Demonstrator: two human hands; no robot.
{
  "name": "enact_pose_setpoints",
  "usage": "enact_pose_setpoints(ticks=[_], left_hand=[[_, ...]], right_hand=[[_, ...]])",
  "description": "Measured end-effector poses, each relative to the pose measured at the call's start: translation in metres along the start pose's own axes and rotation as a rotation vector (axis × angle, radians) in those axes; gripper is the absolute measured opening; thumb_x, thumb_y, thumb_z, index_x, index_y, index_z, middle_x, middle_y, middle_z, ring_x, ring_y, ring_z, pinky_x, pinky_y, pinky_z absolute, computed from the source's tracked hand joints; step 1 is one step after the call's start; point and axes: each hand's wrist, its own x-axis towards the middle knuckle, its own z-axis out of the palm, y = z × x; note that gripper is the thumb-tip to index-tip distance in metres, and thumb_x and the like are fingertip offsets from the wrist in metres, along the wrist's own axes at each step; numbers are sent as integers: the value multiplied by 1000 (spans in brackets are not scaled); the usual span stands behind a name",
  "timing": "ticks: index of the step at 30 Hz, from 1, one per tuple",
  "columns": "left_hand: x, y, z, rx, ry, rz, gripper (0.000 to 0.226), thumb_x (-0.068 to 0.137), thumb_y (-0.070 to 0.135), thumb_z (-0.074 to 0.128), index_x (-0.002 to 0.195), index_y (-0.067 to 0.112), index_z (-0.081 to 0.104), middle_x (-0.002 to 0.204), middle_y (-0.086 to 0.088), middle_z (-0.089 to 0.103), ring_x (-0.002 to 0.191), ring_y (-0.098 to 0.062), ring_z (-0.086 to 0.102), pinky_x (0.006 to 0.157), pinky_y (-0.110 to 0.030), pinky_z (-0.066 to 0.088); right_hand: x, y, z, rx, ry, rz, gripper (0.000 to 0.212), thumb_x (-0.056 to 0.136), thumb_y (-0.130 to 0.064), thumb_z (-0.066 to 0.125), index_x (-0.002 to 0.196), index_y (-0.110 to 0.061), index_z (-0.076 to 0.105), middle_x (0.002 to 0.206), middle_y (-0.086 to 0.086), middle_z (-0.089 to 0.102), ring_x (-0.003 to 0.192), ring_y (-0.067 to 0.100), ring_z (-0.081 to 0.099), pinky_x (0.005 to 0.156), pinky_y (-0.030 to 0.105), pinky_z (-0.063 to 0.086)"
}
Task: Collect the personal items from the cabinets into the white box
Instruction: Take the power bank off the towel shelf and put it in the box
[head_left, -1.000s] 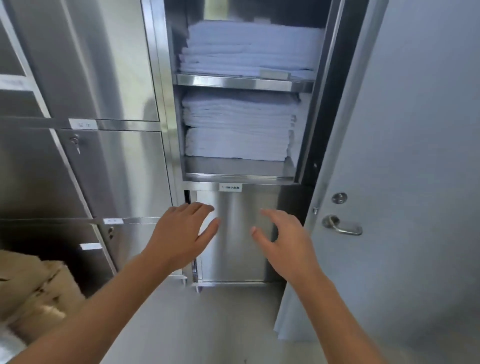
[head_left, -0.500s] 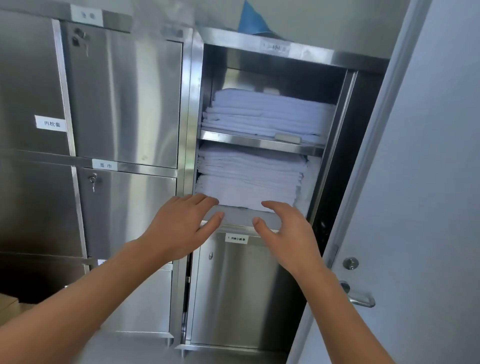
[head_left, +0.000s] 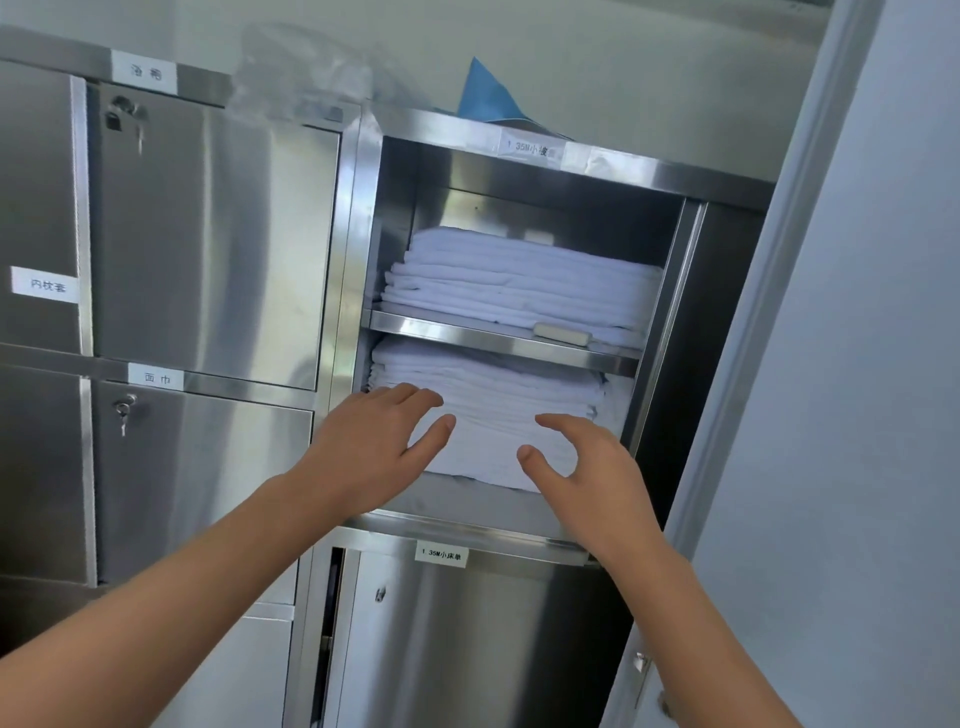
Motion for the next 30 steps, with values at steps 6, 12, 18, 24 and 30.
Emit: enact_pose_setpoints(ticks=[6, 12, 18, 24, 30], left_hand=[[62, -27, 45, 26, -25, 24, 52, 99, 55, 27, 133, 27, 54, 132, 8, 60, 116, -19, 57, 99, -38, 42], [158, -61, 91, 1, -28, 125, 51, 100, 54, 28, 133, 25, 55, 132, 8, 60, 117, -18, 55, 97, -36, 43], [250, -74, 143, -57, -17, 229, 52, 99, 55, 26, 127, 24, 58, 124, 7, 62, 110, -20, 58, 91, -36, 45], [318, -69, 194, -110, 4, 271, 48, 98, 53, 32, 128, 25, 57, 124, 7, 62, 107, -21, 57, 91, -38, 42], [374, -62, 234, -89, 24, 271, 45, 100, 49, 35, 127, 23, 59, 124, 5, 64, 111, -20, 58, 94, -36, 40]], right_hand=[[58, 44, 28, -23, -5, 45, 51, 94, -55, 61, 141, -34, 56, 145, -15, 55, 137, 10, 45, 101, 23, 33], [139, 73, 60, -55, 69, 74, 51, 95, -52, 61, 141, -29, 58, 141, -11, 58, 132, 12, 49, 105, 34, 46], [208, 108, 84, -68, 153, 115, 50, 94, -48, 65, 139, -26, 60, 141, -11, 60, 133, 12, 49, 106, 38, 47], [269, 167, 92, -154, 127, 116, 52, 94, -48, 64, 140, -25, 59, 141, -9, 60, 134, 11, 46, 100, 25, 39], [337, 229, 103, -144, 120, 79, 51, 93, -48, 66, 137, -24, 61, 139, -8, 61, 132, 12, 49, 98, 22, 37]])
